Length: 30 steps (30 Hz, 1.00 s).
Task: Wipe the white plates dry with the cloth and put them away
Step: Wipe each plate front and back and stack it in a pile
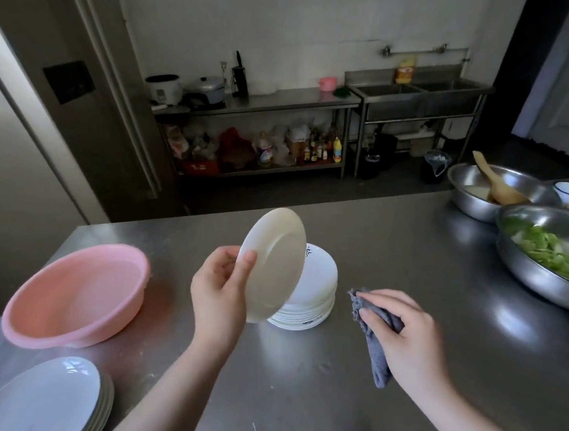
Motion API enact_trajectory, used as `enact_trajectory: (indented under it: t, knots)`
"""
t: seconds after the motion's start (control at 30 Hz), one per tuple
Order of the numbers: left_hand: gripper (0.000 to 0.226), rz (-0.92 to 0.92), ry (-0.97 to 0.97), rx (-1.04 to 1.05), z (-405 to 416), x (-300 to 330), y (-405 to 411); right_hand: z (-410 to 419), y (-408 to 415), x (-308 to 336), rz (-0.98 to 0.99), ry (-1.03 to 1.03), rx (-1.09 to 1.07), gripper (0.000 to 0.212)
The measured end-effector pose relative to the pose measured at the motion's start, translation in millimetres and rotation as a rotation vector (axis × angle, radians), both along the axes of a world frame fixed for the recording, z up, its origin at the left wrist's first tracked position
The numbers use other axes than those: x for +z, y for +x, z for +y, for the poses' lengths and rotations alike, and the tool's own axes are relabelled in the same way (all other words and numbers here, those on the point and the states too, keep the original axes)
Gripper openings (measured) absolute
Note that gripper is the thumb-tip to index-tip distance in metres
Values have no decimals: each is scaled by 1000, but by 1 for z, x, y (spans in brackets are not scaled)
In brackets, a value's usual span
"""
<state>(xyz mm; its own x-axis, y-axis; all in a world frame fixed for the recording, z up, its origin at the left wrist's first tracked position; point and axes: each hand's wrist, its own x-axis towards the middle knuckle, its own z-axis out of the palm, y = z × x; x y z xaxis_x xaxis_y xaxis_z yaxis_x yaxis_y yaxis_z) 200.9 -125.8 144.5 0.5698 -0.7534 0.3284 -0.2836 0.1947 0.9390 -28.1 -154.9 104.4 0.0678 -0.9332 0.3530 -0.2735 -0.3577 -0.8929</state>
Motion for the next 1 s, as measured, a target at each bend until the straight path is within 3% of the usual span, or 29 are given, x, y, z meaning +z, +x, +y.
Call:
enact_trajectory:
  t: [0.13, 0.2, 0.37, 0.5, 0.6, 0.7, 0.87, 1.0]
  knots:
    - [13, -710, -1, 16, -36, -5, -6, 1, 1, 0, -19, -10, -5, 33]
    - [14, -973, -50, -4, -48, -15, -6, 1, 1, -1, -27, -19, -6, 36]
    - [12, -1188, -130, -50, -64, -45, -5, 0, -4, -5, -66, -20, -23, 41]
    - [11, -1245, -176, -96, -71, -64, -3, 0, -6, -9, -71, -6, -36, 40]
    - [2, -1253, -103, -193, -67, -84, 1, 0, -5, -13, -65, 13, -35, 38]
    - [5, -1105, 37, -213, -64, -97, 3, 1, -4, -17, -61, 24, -34, 36]
    - [22, -807, 489, -309, -76, -100, -3, 3, -1, -22, -44, 19, -20, 39]
    - [28, -618, 631, -334, -80, -104, -6, 4, -2, -23, -86, 41, 8, 38]
